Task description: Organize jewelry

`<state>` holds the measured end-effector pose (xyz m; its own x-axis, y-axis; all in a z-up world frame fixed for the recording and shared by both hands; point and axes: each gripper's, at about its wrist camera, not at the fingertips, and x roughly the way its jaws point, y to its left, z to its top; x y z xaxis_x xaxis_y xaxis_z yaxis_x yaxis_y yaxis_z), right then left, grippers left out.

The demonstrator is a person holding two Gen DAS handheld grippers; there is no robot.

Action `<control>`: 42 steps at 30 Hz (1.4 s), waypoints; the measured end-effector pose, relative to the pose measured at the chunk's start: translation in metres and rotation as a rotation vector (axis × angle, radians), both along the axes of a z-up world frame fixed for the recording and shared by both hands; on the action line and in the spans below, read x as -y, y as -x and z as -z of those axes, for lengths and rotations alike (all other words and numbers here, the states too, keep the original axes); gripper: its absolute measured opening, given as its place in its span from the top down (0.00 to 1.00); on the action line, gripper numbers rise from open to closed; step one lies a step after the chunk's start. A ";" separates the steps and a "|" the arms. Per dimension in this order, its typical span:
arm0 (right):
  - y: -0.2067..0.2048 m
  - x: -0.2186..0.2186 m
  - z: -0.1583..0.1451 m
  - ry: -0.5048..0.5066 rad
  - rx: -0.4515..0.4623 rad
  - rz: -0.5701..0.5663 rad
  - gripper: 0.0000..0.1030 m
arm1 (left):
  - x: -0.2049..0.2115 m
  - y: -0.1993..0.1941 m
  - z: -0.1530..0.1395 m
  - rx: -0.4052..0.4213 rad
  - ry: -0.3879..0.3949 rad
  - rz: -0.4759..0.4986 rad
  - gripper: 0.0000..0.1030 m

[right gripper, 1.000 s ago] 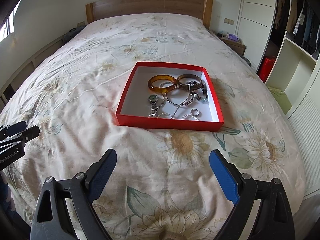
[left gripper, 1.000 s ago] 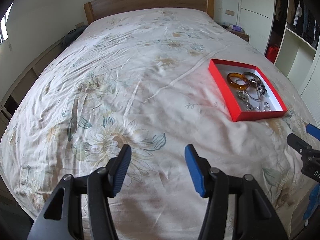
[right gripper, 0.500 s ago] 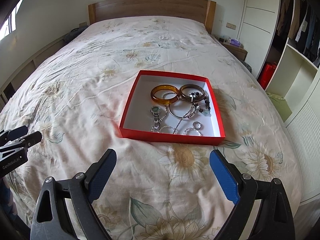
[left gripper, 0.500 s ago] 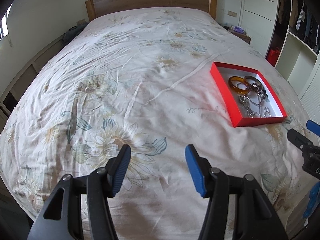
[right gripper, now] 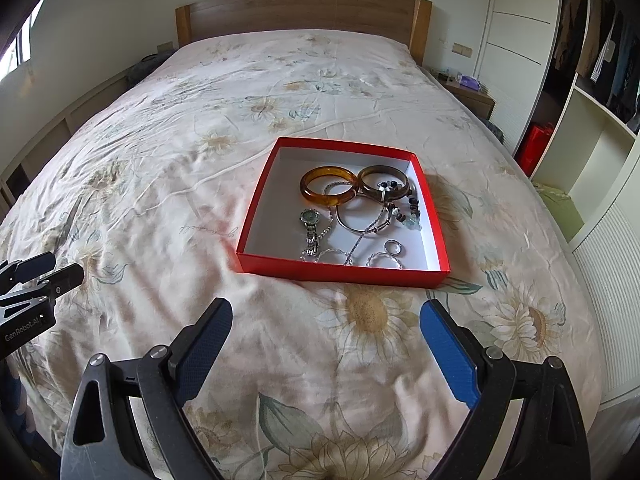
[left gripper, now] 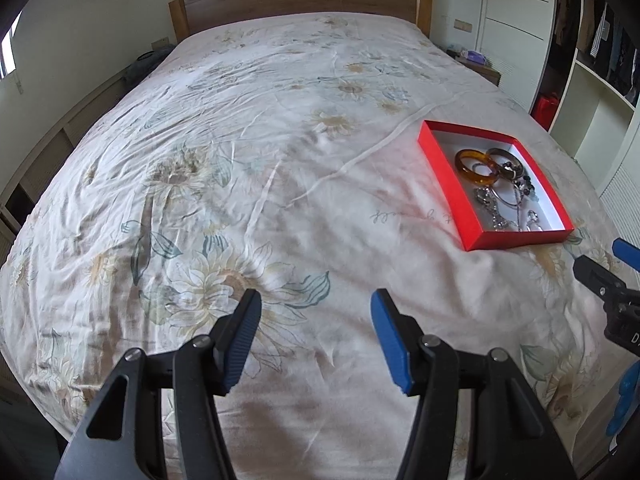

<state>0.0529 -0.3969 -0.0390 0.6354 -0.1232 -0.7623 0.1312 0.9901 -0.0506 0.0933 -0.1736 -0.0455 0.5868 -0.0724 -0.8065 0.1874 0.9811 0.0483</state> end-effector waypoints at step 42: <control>0.018 0.020 -0.008 0.020 0.000 0.048 0.08 | 0.014 0.006 -0.012 0.015 0.002 0.029 0.45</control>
